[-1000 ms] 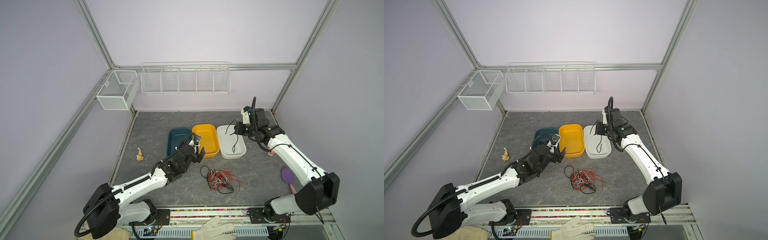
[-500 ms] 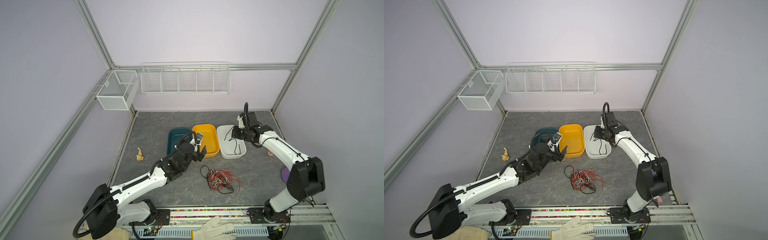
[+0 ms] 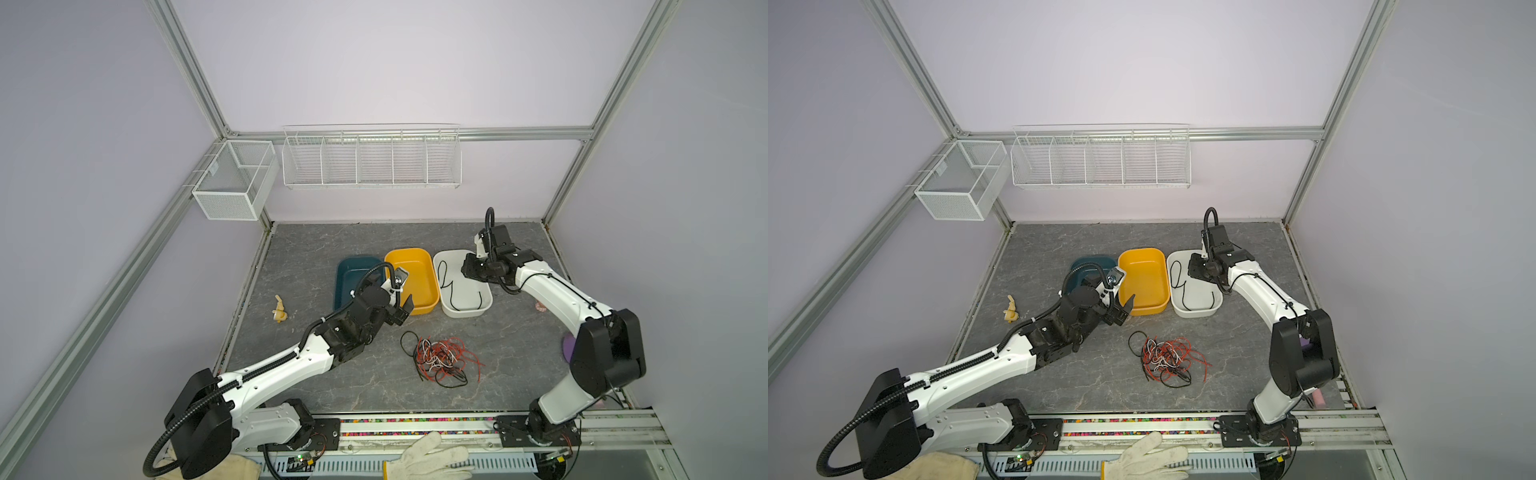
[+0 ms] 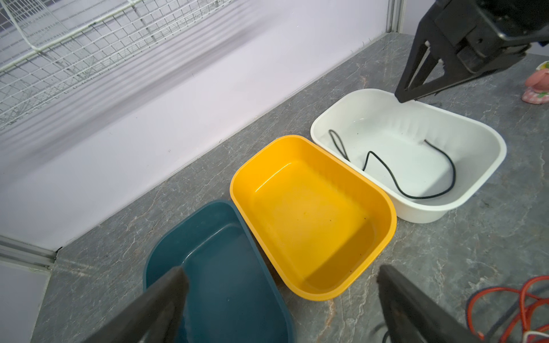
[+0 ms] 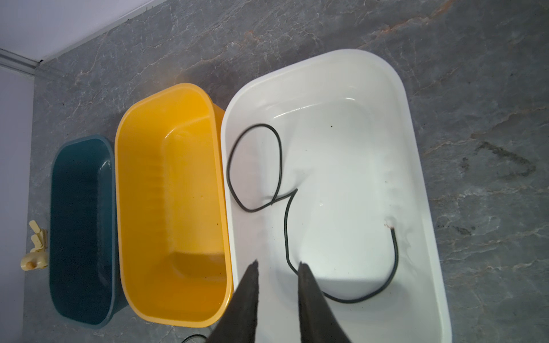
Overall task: Untangle the cables
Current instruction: 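Drop the black cable into the white tub while the left gripper moves forward, then bring the right gripper back to the pile while the left returns near it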
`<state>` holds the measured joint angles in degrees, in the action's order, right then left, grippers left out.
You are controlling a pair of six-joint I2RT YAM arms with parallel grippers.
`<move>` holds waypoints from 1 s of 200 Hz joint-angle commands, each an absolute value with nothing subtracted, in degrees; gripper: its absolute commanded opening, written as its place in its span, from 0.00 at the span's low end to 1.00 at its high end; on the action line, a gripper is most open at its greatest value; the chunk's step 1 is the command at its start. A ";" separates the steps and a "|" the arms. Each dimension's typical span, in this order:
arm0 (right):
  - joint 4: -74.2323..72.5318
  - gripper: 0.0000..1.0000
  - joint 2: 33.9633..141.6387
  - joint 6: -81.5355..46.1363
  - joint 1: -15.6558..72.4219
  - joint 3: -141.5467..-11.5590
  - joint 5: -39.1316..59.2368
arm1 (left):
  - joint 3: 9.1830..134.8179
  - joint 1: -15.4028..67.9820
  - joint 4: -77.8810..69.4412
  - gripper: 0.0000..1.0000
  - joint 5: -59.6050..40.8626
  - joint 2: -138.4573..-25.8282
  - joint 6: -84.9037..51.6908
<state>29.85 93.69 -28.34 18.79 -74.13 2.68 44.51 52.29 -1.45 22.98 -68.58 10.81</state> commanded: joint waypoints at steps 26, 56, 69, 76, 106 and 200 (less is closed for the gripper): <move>31.88 0.48 87.98 -29.34 18.54 -70.90 4.40 | 46.52 52.56 -0.53 0.99 22.27 -68.56 11.79; 32.11 0.60 82.39 -28.68 19.53 -66.50 7.93 | 46.86 52.62 -0.14 0.99 22.02 -68.80 11.54; 32.78 0.64 79.62 -28.06 20.24 -64.50 8.35 | 47.18 52.80 0.38 0.99 21.90 -69.09 11.18; 33.06 0.66 77.90 -27.84 20.93 -63.36 8.27 | 47.48 52.95 0.68 0.99 21.67 -69.26 11.04; 34.37 0.74 71.07 -26.81 24.65 -58.74 7.82 | 49.07 53.00 2.43 0.99 20.19 -69.96 9.57; 38.87 0.77 58.77 -30.49 37.69 -53.13 3.29 | 52.15 52.98 6.61 0.99 23.01 -68.24 4.85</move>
